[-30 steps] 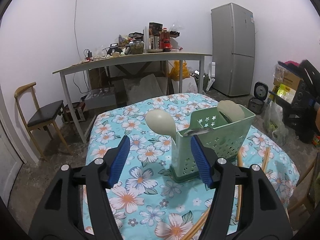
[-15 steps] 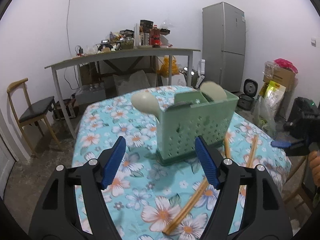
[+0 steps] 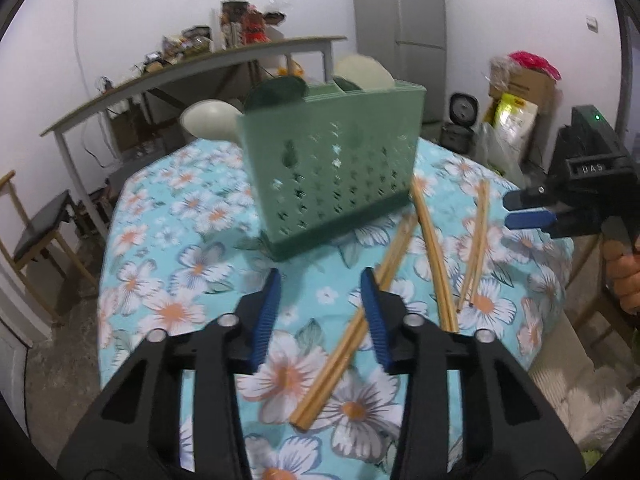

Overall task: Organize utensils
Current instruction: 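Move both grippers down to the wooden chopsticks lying beside the holder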

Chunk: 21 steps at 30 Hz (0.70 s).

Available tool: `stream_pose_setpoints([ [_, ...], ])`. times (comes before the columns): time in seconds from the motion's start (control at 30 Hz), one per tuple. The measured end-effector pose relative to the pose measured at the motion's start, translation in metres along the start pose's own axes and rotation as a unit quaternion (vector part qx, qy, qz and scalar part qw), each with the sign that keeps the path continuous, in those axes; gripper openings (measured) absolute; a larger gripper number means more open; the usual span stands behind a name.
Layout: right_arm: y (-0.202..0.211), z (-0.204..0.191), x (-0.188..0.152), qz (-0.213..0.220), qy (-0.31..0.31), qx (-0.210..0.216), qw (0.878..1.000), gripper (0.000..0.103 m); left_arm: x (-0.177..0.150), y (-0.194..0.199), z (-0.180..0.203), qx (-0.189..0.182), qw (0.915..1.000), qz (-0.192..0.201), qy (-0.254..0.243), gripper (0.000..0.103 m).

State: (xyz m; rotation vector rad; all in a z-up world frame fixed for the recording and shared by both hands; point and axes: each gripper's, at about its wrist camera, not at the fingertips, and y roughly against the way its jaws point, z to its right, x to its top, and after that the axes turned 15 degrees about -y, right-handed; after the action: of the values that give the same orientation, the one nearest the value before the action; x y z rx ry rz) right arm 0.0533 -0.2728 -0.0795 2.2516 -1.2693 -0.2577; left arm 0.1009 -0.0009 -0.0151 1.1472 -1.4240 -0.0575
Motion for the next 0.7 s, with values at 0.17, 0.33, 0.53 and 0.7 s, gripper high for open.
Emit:
stream_pose_setpoints([
  [0.17, -0.002, -0.003, -0.002, -0.001, 0.007, 0.001, 1.0, 0.043, 0.01, -0.026, 0.011, -0.046, 0.9984, -0.023, -0.024, 0.019],
  [0.33, -0.008, -0.001, -0.002, -0.009, 0.002, 0.005, 1.0, 0.043, 0.019, -0.051, 0.023, -0.07, 0.9952, -0.043, -0.053, 0.012],
  [0.53, -0.012, 0.001, 0.001, -0.016, 0.0, 0.011, 1.0, 0.043, 0.026, -0.069, 0.031, -0.082, 0.9924, -0.058, -0.072, 0.01],
  [0.7, -0.013, 0.003, 0.003, -0.018, -0.004, 0.015, 1.0, 0.043, 0.029, -0.082, 0.034, -0.089, 0.9905, -0.07, -0.078, 0.01],
])
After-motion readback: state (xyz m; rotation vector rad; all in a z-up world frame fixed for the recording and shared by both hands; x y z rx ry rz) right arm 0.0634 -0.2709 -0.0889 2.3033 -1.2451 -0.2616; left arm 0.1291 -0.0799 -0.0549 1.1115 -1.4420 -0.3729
